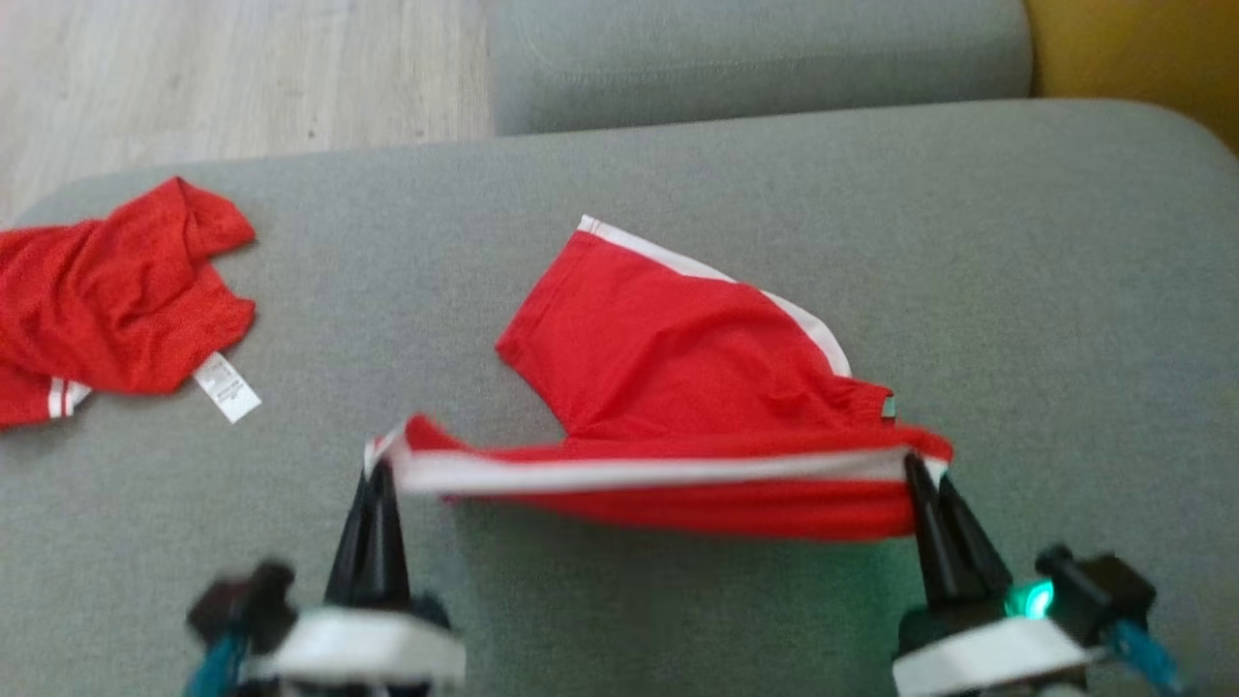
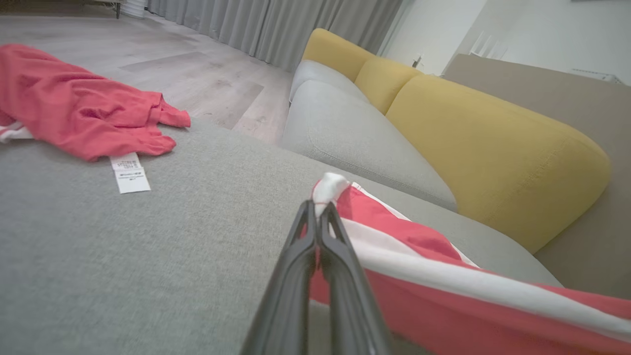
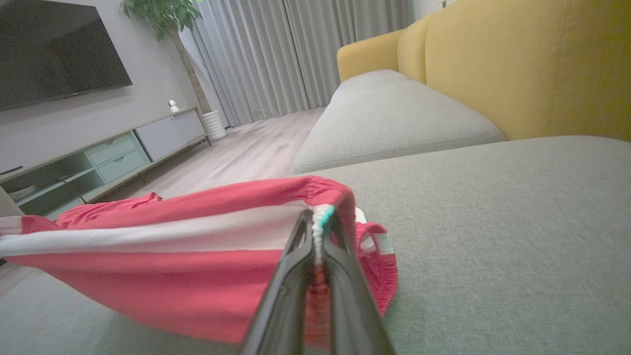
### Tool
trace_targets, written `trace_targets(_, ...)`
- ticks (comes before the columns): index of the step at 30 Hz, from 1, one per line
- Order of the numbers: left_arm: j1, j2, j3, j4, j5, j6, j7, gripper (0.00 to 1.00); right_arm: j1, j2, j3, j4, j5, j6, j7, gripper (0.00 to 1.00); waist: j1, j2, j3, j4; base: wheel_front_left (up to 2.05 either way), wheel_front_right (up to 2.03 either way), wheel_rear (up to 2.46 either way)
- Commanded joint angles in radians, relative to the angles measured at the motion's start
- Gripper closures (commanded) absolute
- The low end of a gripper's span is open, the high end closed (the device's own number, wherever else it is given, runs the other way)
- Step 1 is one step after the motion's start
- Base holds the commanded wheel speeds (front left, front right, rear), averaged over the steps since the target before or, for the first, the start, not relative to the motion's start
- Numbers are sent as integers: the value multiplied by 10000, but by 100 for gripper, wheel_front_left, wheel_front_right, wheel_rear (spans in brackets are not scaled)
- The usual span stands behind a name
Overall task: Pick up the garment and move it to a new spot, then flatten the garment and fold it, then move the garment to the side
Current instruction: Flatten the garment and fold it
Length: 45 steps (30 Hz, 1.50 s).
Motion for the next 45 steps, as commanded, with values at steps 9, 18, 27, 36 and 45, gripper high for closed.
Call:
trace_targets(9, -4823, -219, 281, 3151, 121, -215, 691, 100, -3246, -53, 8, 1823, 410, 73, -95, 100, 0, -1, 1291, -330, 0, 0, 0)
trace_targets(18, -7928, -443, 65, 6003, 462, -383, 826, 100, -5512, -53, 300, 3743, 683, 73, -286, 100, 0, -1, 2464, -829, 0, 0, 0)
trace_targets(27, -9900, -700, -221, 8613, 661, -430, 609, 100, -6775, -53, 692, 4539, 1399, 73, -341, 100, 0, -1, 3101, -1359, 0, 0, 0)
trace_targets(36, -10728, -866, -567, 9852, 676, -828, -45, 0, -6934, -53, 877, 4936, 1766, 73, -343, 0, 0, -1, 3190, -1464, 0, 0, 0)
trace_targets(45, -10566, -954, -1072, 9833, 552, -1452, -776, 0, -6372, -53, 574, 4421, 1337, 73, -344, 0, 0, -1, 2984, -1222, 0, 0, 0)
